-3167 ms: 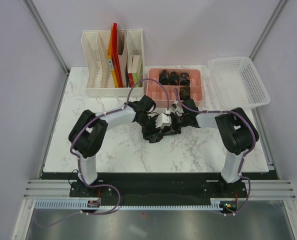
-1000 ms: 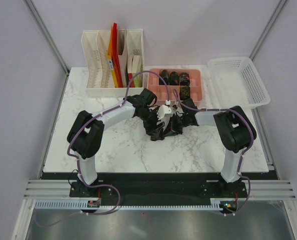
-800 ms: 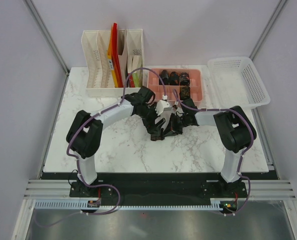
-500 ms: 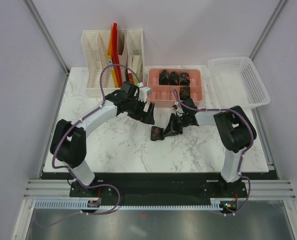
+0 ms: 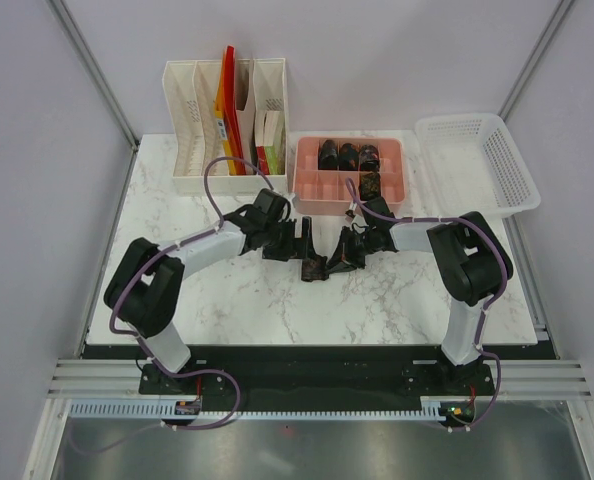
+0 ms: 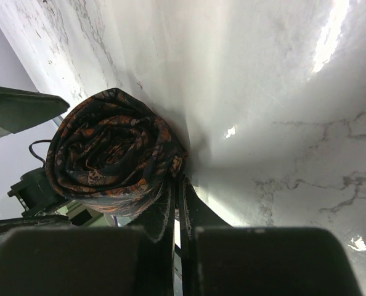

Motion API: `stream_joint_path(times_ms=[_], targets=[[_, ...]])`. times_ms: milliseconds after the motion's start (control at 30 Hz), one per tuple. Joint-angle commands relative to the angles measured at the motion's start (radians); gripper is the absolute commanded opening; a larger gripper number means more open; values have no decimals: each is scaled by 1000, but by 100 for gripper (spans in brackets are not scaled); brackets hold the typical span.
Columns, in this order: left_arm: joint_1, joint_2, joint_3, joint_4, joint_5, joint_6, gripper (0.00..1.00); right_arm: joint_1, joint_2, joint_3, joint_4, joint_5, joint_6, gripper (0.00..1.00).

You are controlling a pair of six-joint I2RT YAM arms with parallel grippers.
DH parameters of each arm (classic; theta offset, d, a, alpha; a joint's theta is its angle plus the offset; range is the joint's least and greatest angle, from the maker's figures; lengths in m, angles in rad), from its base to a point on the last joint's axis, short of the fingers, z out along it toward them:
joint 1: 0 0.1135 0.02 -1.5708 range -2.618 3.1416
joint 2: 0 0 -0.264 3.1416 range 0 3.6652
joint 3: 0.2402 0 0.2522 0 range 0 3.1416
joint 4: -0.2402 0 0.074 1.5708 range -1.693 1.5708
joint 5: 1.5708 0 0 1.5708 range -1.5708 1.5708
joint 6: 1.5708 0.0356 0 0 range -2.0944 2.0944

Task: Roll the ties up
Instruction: Pick up the tie at the center of the board.

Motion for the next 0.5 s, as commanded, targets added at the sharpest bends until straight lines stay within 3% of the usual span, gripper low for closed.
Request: stream_joint_path(times_ms=[0, 133, 467], targets=[[-19, 8, -30, 155, -2, -92, 93, 4, 24, -22, -47, 181, -25, 0], [-29, 18, -52, 190, 24, -116, 84, 4, 27, -19, -46, 177, -23, 0], [-69, 71, -54, 197, 10, -182, 79, 4, 29, -20, -41, 174, -17, 0]])
